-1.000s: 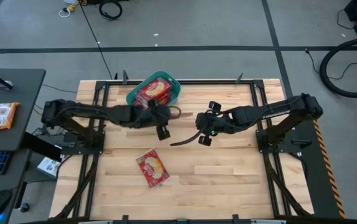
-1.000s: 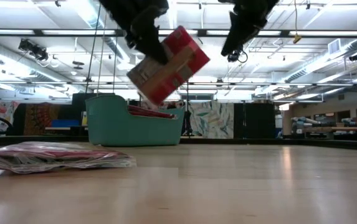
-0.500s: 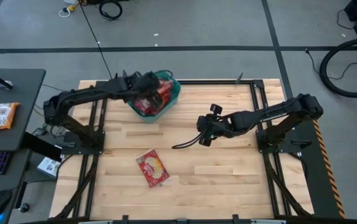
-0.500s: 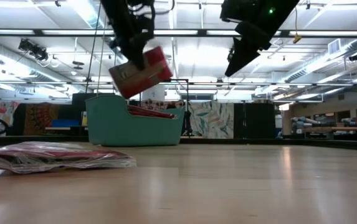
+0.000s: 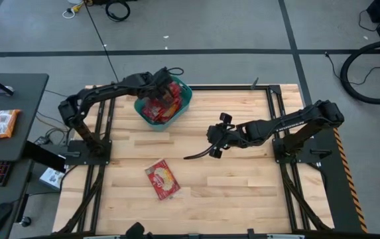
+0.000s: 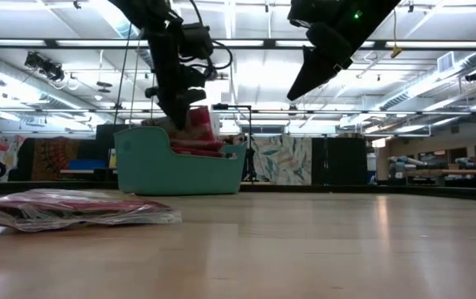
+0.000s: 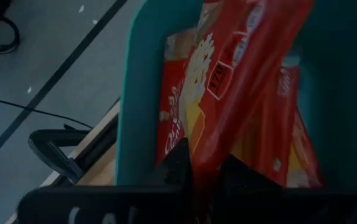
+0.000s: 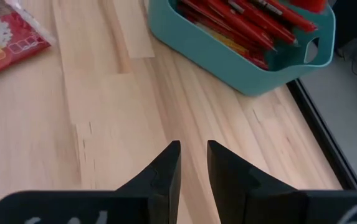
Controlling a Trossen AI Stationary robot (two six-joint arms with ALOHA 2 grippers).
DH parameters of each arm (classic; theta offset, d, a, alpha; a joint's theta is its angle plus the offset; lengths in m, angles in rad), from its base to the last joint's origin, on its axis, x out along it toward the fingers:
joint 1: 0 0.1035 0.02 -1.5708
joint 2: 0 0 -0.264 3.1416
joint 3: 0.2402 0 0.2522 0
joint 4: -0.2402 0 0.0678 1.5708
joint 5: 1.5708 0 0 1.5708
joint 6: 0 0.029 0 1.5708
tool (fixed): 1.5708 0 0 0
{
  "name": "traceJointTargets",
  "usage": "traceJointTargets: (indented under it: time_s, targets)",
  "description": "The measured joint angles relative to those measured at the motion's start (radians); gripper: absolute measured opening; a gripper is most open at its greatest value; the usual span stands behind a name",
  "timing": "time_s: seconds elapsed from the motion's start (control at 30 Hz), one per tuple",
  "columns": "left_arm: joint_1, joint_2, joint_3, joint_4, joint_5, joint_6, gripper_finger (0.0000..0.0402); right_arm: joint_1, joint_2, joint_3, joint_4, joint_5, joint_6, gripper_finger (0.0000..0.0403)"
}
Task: Sort popcorn bags into baskets
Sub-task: Put the red popcorn bag into the green bin
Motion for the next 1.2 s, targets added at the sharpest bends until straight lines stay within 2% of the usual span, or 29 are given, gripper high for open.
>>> traceJointTargets:
  time_s: [0.17, 0.3, 0.47, 0.57, 0.7, 0.8, 1.03, 1.2]
  targets:
    - [-0.008, 0.006, 0.000, 0.039, 0.010, 0.020, 0.0081, 0.000, 0.000, 0.000, 0.000, -0.019, -0.003, 0.0084]
    - [-0.015, 0.006, 0.000, 0.062, 0.093, 0.045, 0.0135, 0.000, 0.000, 0.000, 0.001, -0.020, -0.003, 0.0084]
    - [-0.014, -0.003, 0.000, 0.065, 0.283, 0.078, 0.0179, 0.003, 0.000, 0.000, 0.001, -0.021, -0.006, 0.0084]
    - [-0.030, -0.025, 0.000, 0.067, 0.418, 0.142, 0.0186, 0.003, 0.000, 0.000, 0.000, -0.021, -0.005, 0.0084]
    - [-0.114, -0.033, 0.000, 0.063, 0.585, 0.271, 0.0187, 0.004, 0.000, 0.000, -0.005, -0.021, -0.014, 0.0084]
    - [-0.202, -0.034, 0.000, 0.060, 0.578, 0.311, 0.0187, 0.004, 0.000, 0.000, -0.004, -0.021, -0.034, 0.0084]
    - [-0.400, -0.042, -0.046, 0.077, 0.403, 0.320, 0.0187, 0.005, 0.000, 0.000, -0.034, -0.028, -0.032, 0.0084]
    - [-0.510, -0.072, -0.113, 0.085, 0.379, 0.277, 0.0187, 0.020, 0.000, 0.000, -0.038, -0.075, -0.045, 0.0084]
